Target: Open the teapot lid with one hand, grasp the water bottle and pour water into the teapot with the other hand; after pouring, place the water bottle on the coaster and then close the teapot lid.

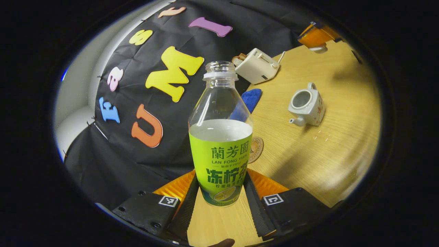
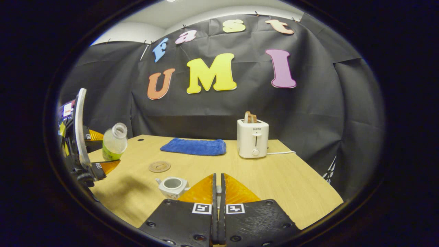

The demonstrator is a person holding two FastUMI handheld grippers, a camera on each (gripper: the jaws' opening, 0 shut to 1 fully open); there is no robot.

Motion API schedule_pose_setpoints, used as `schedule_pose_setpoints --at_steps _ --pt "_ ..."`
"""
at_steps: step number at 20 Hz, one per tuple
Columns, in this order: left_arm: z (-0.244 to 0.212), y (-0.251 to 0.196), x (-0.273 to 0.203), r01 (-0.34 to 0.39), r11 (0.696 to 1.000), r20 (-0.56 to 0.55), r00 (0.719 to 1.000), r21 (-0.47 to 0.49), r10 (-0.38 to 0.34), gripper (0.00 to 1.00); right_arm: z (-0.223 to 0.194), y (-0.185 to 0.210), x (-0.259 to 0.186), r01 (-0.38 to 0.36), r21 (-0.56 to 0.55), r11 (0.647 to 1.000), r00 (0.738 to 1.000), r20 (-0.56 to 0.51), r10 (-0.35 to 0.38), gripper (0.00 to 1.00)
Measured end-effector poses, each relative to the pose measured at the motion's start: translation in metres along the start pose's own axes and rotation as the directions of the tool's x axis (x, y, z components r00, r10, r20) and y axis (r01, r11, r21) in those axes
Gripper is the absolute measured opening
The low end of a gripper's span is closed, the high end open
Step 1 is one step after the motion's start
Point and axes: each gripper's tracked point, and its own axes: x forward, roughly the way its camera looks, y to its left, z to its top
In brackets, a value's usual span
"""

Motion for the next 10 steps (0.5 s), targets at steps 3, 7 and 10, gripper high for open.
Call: schedule_pose_setpoints --at_steps 3,7,10 --pt "0.0 -0.006 0.005 0.013 0.991 -0.021 1.0 0.131 -0.01 0.74 -0.005 -0.002 0.002 -0.011 0.002 1.0 1.0 -0.008 0.011 0.01" --pt "-0.002 -0.012 0.015 0.04 0.952 -0.078 0.997 0.304 -0.017 0.74 -0.006 -0.011 0.0 0.002 0.012 1.0 1.0 0.0 -0.002 0.01" --pt "-0.001 -0.014 0.02 0.057 0.936 -0.113 0.993 0.347 -0.019 0.74 -0.013 -0.016 -0.003 0.002 0.026 1.0 1.0 -0.005 -0.002 0.01"
